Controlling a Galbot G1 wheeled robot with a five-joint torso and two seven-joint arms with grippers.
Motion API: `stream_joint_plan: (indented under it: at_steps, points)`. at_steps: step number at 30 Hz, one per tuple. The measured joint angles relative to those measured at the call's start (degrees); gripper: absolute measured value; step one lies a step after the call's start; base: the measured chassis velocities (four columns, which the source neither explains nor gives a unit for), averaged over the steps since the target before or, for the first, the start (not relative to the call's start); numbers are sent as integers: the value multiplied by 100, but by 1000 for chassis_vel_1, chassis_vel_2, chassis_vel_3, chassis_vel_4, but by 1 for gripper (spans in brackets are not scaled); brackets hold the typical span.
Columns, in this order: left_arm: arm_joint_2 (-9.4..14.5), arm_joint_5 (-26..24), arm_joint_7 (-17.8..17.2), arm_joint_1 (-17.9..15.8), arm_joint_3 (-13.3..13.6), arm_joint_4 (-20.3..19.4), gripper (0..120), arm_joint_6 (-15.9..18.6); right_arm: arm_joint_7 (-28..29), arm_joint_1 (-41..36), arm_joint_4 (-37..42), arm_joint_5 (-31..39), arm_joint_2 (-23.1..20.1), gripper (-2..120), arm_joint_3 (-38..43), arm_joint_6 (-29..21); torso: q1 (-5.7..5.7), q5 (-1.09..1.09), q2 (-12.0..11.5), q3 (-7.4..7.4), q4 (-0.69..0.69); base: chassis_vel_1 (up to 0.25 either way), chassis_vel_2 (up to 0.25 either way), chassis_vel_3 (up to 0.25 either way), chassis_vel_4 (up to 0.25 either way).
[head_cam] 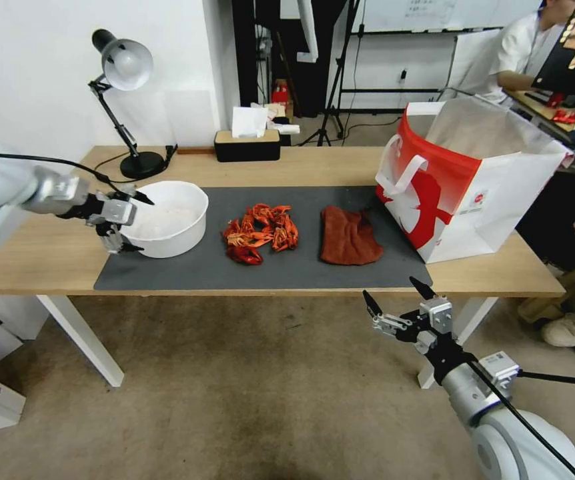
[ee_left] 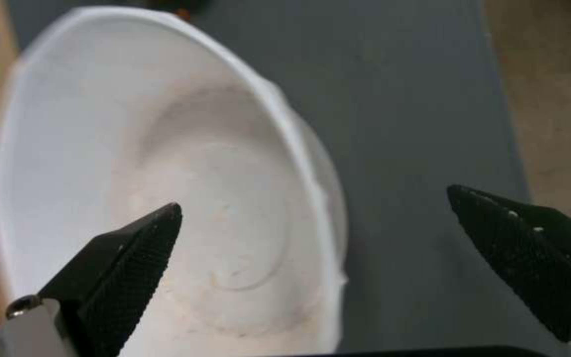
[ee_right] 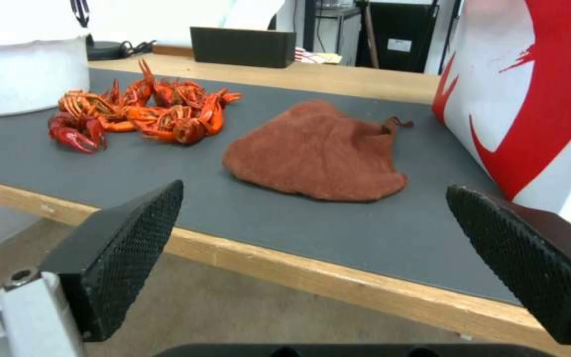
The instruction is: Sweep shrimp from table into container with towel, then put container into takeout bag.
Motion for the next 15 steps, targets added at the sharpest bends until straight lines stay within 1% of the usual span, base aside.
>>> stream_joint_plan:
  at_steps: [1,2,3,4,6,7,9,10,12,13,15]
  points:
    - [-33,26,44,-74,95,83,100,-16,2,0,0,0,6,100,0,0,0,0,0,0,0,0,0,0,0]
    - [-103,83,64,-197,235,247,100,-40,5,2,-6,0,18,100,-3,0,0,0,0,0,0,0,0,0,0]
    - [-148,108,62,-271,311,352,100,-51,6,7,-13,0,25,100,-8,0,0,0,0,0,0,0,0,0,0]
    - [-148,108,62,-271,311,352,100,-51,6,7,-13,0,25,100,-8,0,0,0,0,0,0,0,0,0,0]
    - [-266,157,17,-461,485,619,100,-77,11,20,-50,-6,35,100,-20,0,0,1,0,0,0,0,0,0,0]
    - [-266,157,17,-461,485,619,100,-77,11,20,-50,-6,35,100,-20,0,0,1,0,0,0,0,0,0,0]
    - [-372,199,-10,-601,634,836,100,-105,21,29,-84,-11,37,100,-23,0,0,0,0,0,0,0,0,0,0]
    - [-372,199,-10,-601,634,836,100,-105,21,29,-84,-11,37,100,-23,0,0,0,0,0,0,0,0,0,0]
    - [-466,245,-19,-709,752,1002,100,-130,46,38,-107,-13,38,100,-25,0,0,0,0,0,0,0,0,0,0]
    - [-466,245,-19,-709,752,1002,100,-130,46,38,-107,-13,38,100,-25,0,0,0,0,0,0,0,0,0,0]
    - [-573,338,-12,-795,864,1132,100,-177,74,49,-138,-13,40,100,-26,0,0,1,0,0,-1,0,0,0,0]
